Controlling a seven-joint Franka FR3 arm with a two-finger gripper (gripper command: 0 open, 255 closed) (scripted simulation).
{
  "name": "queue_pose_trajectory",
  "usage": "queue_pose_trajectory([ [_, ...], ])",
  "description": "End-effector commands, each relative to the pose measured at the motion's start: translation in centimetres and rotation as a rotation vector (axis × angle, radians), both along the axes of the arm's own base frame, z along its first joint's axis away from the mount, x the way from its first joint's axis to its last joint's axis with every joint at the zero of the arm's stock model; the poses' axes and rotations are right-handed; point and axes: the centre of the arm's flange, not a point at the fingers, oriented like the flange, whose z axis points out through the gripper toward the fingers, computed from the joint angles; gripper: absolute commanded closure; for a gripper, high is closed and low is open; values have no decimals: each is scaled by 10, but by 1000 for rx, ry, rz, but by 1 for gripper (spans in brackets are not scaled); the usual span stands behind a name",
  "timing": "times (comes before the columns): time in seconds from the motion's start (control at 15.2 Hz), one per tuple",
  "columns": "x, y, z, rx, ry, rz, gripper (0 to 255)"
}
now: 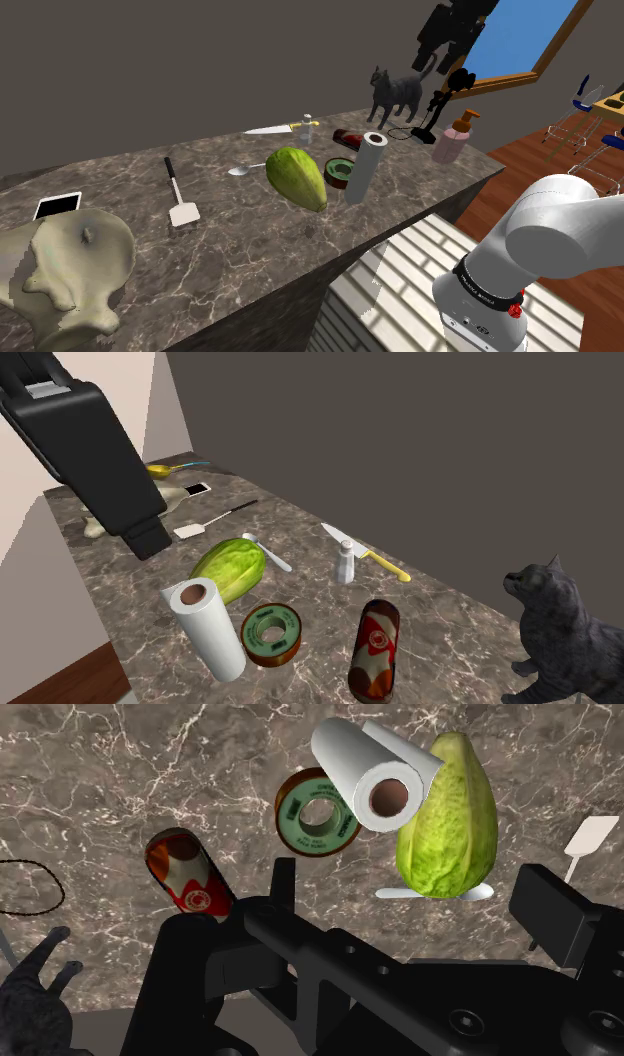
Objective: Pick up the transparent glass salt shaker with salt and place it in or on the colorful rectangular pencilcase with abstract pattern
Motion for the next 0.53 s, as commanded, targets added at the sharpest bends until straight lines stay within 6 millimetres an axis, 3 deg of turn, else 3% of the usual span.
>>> queue_pose_trajectory([
  [0.0, 0, 0, 0, 0, 0, 0, 0],
  [0.46, 65, -5, -62, -7, -26, 6, 0],
])
